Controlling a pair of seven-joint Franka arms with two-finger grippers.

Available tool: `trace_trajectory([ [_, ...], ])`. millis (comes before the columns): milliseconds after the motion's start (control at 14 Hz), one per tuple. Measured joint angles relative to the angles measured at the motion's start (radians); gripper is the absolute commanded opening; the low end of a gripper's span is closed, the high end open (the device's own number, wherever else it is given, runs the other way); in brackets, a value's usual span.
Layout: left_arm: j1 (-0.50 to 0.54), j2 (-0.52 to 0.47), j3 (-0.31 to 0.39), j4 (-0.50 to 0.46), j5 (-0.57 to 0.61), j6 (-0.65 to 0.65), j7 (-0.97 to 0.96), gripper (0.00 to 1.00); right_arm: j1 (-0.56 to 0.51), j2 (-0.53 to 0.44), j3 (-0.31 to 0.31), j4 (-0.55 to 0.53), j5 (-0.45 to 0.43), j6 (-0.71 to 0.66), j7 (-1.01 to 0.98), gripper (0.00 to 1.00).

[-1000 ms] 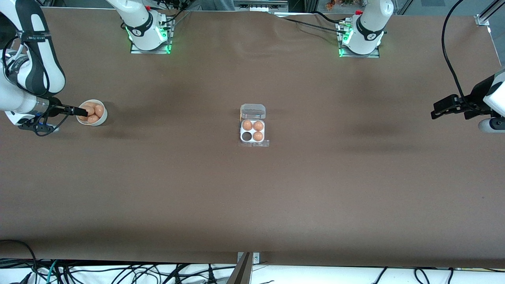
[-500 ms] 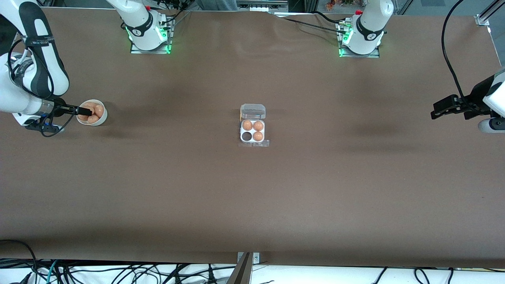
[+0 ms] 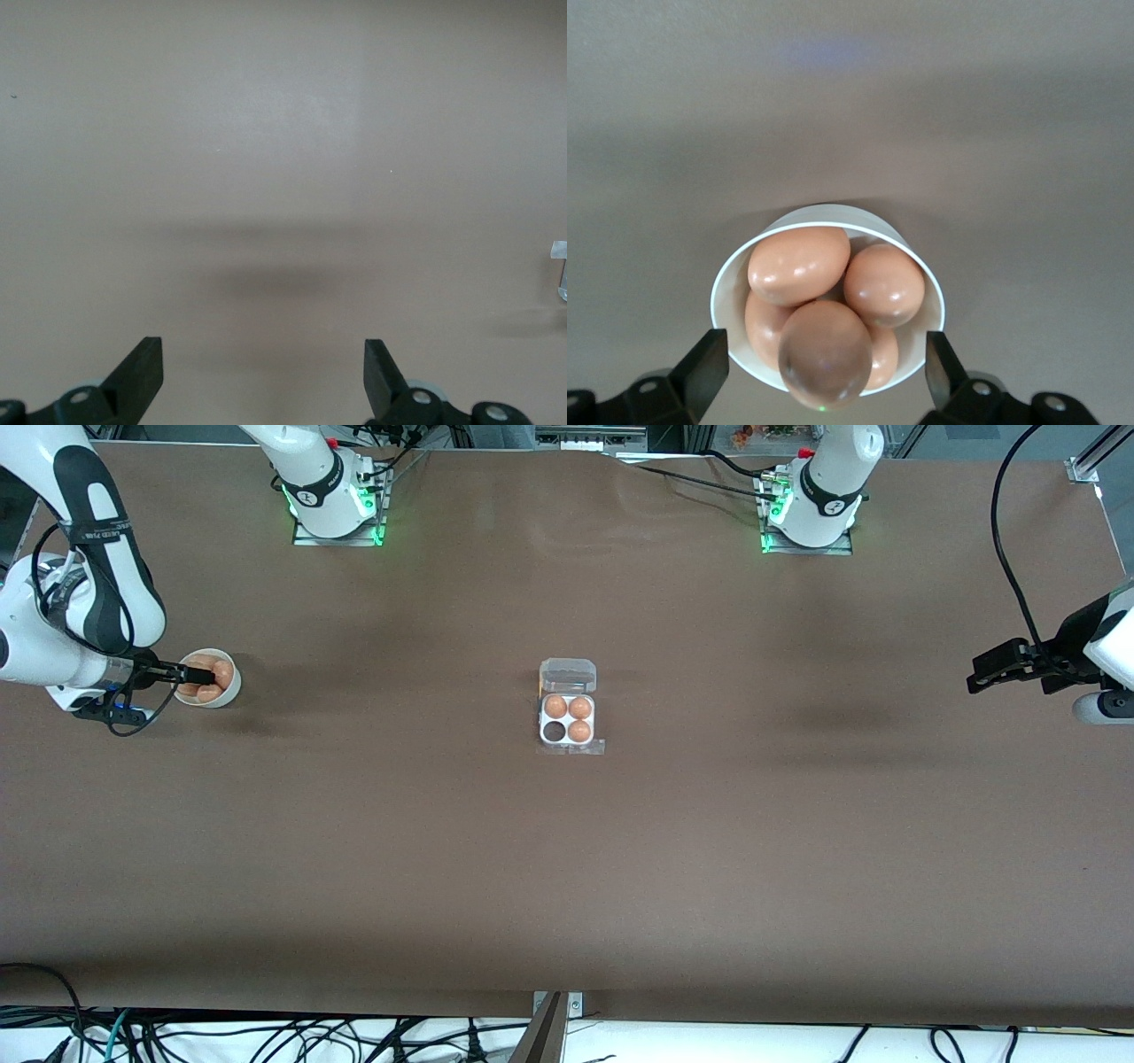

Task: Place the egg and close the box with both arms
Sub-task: 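Lower the right gripper and grasp one brown egg from the bowl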

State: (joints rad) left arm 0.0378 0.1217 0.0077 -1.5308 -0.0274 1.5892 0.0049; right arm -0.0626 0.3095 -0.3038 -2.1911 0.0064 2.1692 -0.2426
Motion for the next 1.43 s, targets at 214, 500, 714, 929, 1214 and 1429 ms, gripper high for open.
trace_trajectory([
  [214,0.000,0.000,0.000,0.000,0.000,0.000,0.000,1.00,0.000,0.002,0.000,0.000,0.000,-0.007,-0.002,0.66],
  [500,0.000,0.000,0.000,0.000,0.000,0.000,0.000,1.00,0.000,0.002,0.000,0.001,0.001,-0.018,-0.003,0.56],
  [714,0.000,0.000,0.000,0.000,0.000,0.000,0.000,1.00,0.001,0.002,0.001,0.003,0.025,-0.020,-0.004,0.49],
  [929,0.000,0.000,0.000,0.000,0.000,0.000,0.000,1.00,0.001,0.002,0.001,0.005,0.033,-0.026,-0.004,0.46],
  [1214,0.000,0.000,0.000,0.000,0.000,0.000,0.000,1.00,0.002,0.002,0.002,0.023,0.035,-0.058,-0.004,0.43],
  [1429,0.000,0.000,0.000,0.000,0.000,0.000,0.000,1.00,0.006,0.001,0.004,0.062,0.035,-0.114,-0.004,0.42],
])
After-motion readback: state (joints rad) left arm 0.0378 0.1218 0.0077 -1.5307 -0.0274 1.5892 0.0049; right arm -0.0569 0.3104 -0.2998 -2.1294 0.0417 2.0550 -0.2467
